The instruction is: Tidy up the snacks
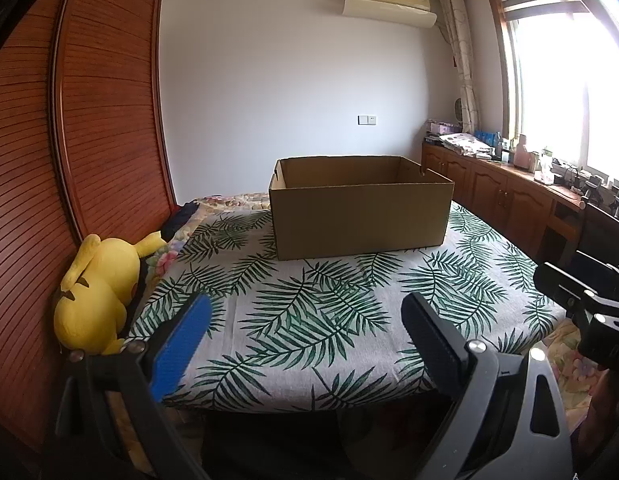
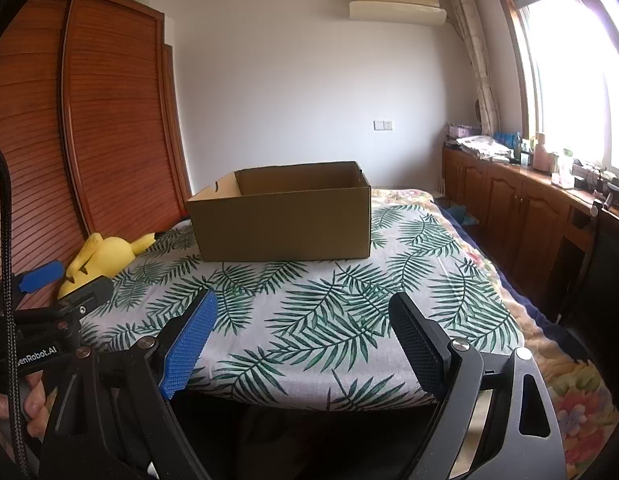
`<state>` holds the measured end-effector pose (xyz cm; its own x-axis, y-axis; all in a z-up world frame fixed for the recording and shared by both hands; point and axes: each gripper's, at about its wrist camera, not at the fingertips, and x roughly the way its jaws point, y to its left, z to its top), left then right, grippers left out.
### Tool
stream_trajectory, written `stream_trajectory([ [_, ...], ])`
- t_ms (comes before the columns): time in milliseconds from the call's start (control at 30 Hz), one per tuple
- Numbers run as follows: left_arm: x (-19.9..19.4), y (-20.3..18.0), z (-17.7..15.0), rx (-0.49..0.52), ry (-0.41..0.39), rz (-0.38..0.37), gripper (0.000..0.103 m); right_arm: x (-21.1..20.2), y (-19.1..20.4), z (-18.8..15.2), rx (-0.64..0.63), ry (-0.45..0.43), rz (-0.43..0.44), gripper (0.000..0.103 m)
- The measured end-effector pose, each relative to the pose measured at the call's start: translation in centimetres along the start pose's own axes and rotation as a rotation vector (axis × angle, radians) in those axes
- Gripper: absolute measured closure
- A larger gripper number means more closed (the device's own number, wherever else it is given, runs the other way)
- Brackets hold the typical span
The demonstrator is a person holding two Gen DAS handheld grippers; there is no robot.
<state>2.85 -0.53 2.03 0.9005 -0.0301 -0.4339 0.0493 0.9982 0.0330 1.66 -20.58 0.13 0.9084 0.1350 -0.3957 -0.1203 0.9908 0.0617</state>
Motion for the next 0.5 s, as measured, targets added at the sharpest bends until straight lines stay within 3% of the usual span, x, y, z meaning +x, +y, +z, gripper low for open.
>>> stream_trajectory([
  [500, -0.12, 0.19, 0.23, 0.002, -0.002, 0.003, 0.006, -0.07, 0.06, 0.04, -0.002, 0.0, 0.0, 0.014],
])
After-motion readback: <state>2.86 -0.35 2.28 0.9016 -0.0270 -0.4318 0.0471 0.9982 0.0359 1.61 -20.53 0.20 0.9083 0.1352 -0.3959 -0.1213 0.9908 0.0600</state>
